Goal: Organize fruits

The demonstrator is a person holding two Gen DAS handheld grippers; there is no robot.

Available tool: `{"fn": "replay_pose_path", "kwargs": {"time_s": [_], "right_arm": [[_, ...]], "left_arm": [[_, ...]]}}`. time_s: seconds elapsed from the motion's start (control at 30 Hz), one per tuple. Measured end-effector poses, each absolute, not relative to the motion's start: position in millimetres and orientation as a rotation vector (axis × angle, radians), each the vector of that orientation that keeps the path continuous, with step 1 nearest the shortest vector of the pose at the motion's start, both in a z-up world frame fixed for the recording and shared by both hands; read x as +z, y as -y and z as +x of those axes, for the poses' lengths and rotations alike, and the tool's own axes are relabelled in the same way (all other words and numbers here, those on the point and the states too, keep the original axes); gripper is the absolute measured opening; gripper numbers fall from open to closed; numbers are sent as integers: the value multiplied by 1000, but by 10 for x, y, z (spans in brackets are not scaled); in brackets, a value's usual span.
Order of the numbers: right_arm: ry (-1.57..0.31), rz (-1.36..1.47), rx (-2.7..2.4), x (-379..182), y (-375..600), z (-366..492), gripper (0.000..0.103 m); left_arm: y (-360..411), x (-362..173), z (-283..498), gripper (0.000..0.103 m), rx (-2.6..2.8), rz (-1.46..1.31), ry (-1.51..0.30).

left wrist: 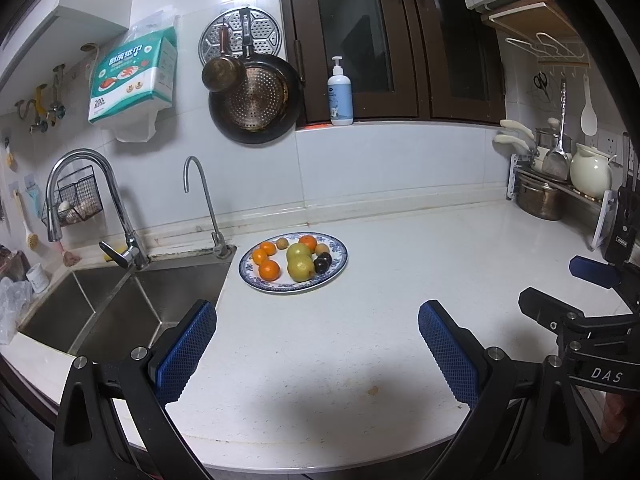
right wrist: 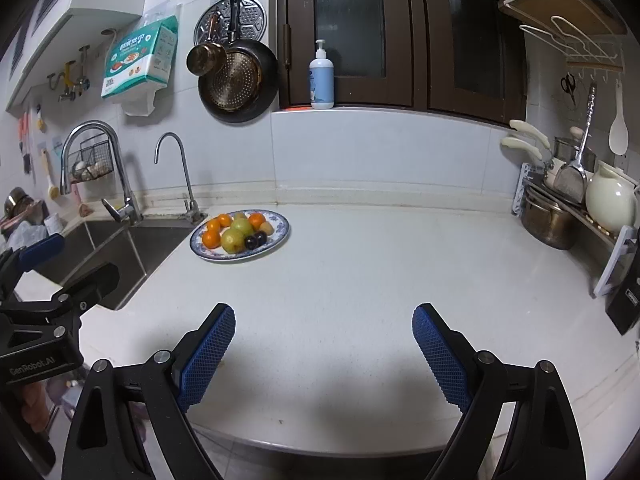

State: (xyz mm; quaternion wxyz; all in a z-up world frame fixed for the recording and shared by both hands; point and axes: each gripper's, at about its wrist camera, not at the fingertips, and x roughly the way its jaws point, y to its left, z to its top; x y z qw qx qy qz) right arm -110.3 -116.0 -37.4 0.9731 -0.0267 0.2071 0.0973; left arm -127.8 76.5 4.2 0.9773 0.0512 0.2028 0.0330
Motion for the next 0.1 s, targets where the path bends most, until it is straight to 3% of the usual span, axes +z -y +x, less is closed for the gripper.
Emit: {"fn": "replay_pose_path", "kwargs": {"time_s": [0.1], "right_arm": [[-425, -53, 197, -383, 1163, -1069, 91]], "left_arm": [[-759, 43, -1242, 103, 67, 105, -409]]}}
